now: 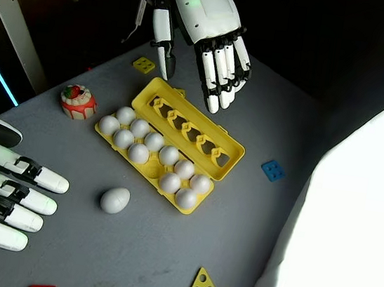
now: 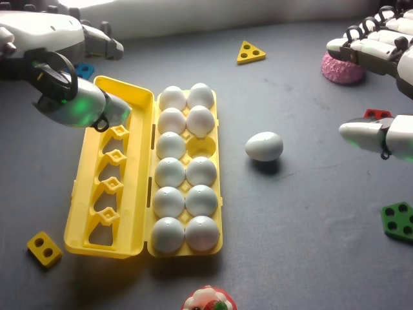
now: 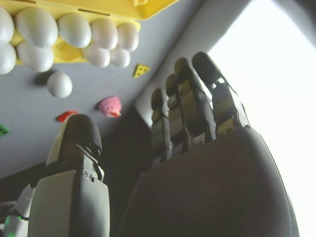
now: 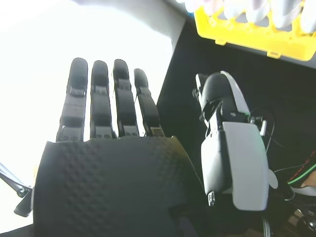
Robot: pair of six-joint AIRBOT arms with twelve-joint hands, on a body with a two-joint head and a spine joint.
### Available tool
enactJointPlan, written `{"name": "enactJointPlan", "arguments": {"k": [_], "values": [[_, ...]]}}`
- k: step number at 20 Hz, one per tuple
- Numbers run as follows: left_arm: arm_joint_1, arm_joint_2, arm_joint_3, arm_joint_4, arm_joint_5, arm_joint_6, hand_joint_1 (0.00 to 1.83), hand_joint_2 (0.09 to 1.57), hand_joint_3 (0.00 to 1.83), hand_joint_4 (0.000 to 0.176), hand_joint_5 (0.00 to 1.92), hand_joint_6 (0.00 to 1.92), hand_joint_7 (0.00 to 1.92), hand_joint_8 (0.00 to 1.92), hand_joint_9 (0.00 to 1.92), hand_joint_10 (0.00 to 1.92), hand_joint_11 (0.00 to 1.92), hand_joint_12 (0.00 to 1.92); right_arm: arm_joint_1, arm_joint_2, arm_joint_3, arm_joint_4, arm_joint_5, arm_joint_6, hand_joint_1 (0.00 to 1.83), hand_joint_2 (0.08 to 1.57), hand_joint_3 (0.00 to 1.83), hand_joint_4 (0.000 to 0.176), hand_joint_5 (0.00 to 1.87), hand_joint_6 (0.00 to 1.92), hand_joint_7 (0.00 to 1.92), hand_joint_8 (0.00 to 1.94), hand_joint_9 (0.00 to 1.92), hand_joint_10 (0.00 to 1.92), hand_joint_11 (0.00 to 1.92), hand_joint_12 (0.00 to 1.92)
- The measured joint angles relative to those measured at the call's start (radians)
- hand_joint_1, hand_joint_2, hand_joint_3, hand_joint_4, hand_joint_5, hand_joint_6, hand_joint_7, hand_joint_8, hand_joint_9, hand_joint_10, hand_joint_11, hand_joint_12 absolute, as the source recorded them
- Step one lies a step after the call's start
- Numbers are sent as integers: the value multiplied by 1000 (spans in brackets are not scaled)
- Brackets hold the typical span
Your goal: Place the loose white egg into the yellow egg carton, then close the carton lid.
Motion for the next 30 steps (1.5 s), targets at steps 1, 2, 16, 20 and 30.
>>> {"name": "enactJointPlan", "arguments": {"k": [1,2,16,20,30], "values": [[0,3,0,0,3,0,426,1174,0,28,100,0,97,0,121,1,0,509,0,-14,11,31,-3,0,343,1083,0,0,30,7,34,2,1,22,0,1],[0,9,0,-2,4,0,473,1169,0,18,108,3,98,2,103,0,0,443,0,-30,25,63,-9,0,339,1086,0,0,6,1,6,0,0,4,0,0],[14,41,-8,-2,-3,0,478,1166,1,29,119,0,108,1,88,0,0,412,37,-354,240,415,-26,-115,1157,1068,0,6,138,49,0,0,27,11,0,0],[14,43,-31,-2,-5,0,481,1168,1,29,116,0,109,1,88,0,0,402,51,-420,292,471,22,-155,1181,1066,0,10,144,49,0,0,34,14,0,0],[14,47,-35,0,4,0,453,1183,1,41,110,6,128,1,123,6,0,554,77,-538,353,684,24,-222,1222,1088,0,0,305,58,61,1,68,14,0,364]]}}
